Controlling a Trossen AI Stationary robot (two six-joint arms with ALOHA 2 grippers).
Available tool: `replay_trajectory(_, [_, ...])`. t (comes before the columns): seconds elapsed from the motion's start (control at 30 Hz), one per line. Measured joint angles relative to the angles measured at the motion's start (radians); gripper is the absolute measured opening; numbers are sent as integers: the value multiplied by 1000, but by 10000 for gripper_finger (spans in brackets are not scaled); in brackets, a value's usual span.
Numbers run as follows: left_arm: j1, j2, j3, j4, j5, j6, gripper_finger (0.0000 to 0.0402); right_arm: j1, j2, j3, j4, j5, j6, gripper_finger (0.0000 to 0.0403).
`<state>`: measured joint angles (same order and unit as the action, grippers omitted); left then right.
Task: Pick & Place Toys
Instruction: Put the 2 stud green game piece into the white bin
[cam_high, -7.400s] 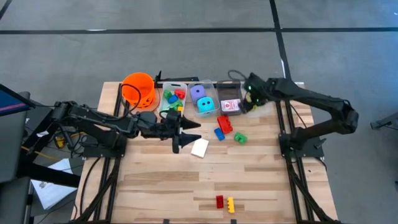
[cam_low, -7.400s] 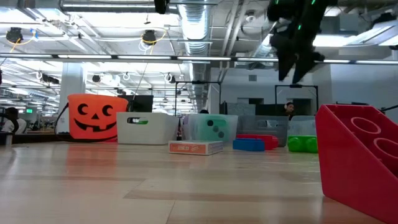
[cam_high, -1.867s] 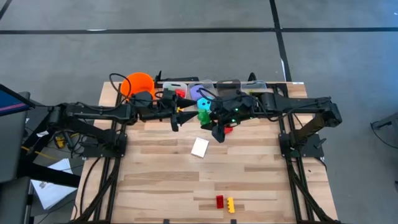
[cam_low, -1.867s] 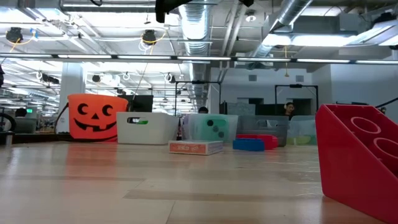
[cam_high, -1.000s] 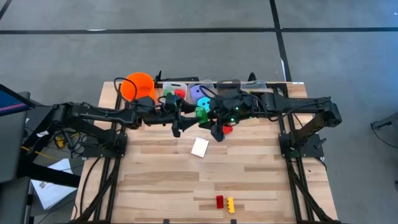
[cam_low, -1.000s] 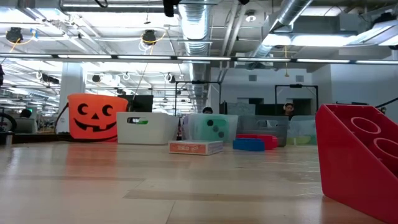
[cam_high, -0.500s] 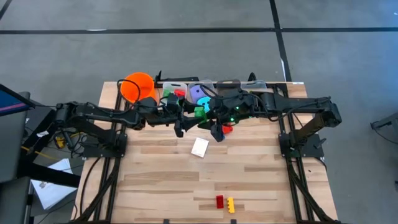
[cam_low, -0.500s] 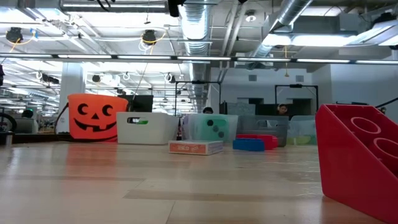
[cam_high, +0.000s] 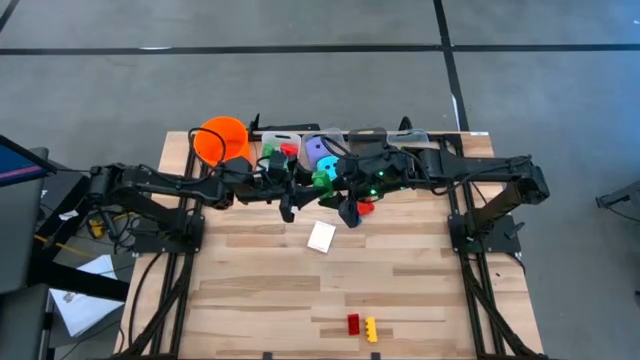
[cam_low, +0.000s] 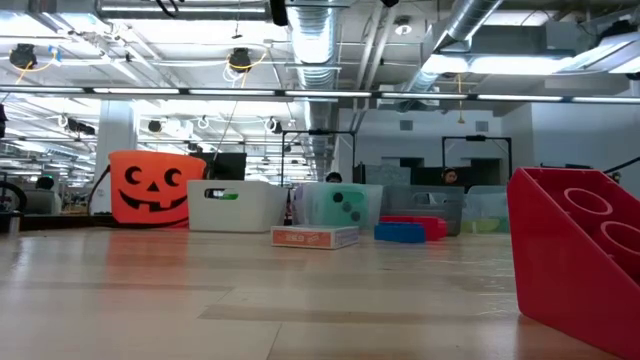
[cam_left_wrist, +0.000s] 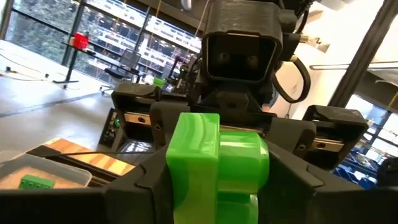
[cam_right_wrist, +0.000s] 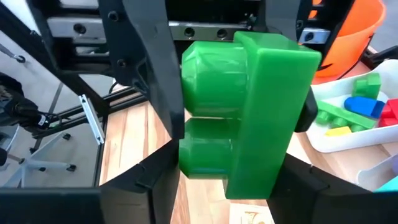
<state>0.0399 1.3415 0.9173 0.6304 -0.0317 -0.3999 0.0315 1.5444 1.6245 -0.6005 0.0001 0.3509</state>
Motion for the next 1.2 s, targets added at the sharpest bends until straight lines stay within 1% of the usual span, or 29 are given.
replay_trajectory(0.13, [0, 0, 0, -1, -40, 34, 172, -2, 0, 0, 4, 4, 9, 198])
replay_trajectory(0.3, [17, -24, 2, -60, -41, 93, 169, -2, 1, 0, 6, 8, 11, 202])
replay_trajectory(0.4, [33, -63, 3, -154, -39, 106, 167, -3, -1, -1, 4, 12, 12, 206])
replay_trajectory(0.5, [47, -121, 3, -299, -55, 119, 167, -3, -6, -1, -31, 13, 19, 209])
replay_trajectory(0.6, [73, -170, -2, -513, -134, 130, 166, 3, -16, 4, -35, -8, 20, 211])
replay_trajectory(0.7, [83, -235, 0, -716, -212, 145, 166, 8, -9, 1, -59, -8, 19, 211])
replay_trajectory(0.73, [89, -251, -1, -783, -251, 148, 166, 7, -8, 0, -60, -4, 19, 210])
replay_trajectory(0.83, [123, -272, -2, -891, -410, 177, 166, 4, -7, 2, -52, 2, 19, 208])
replay_trajectory(0.87, [136, -272, -2, -892, -460, 186, 166, 3, -7, 1, -52, 1, 18, 207])
replay_trajectory(0.93, [170, -275, -2, -894, -501, 188, 166, 1, -6, 1, -52, -4, 16, 205])
replay_trajectory(1.1, [283, -225, -1, -897, -505, 188, 166, -3, -6, 1, -47, 4, 16, 202])
replay_trajectory(1.13, [303, -215, -1, -892, -506, 187, 170, -2, -6, 1, -47, 5, 16, 202])
replay_trajectory(1.2, [334, -195, -1, -893, -502, 187, 194, 4, -6, 1, -47, 4, 16, 202])
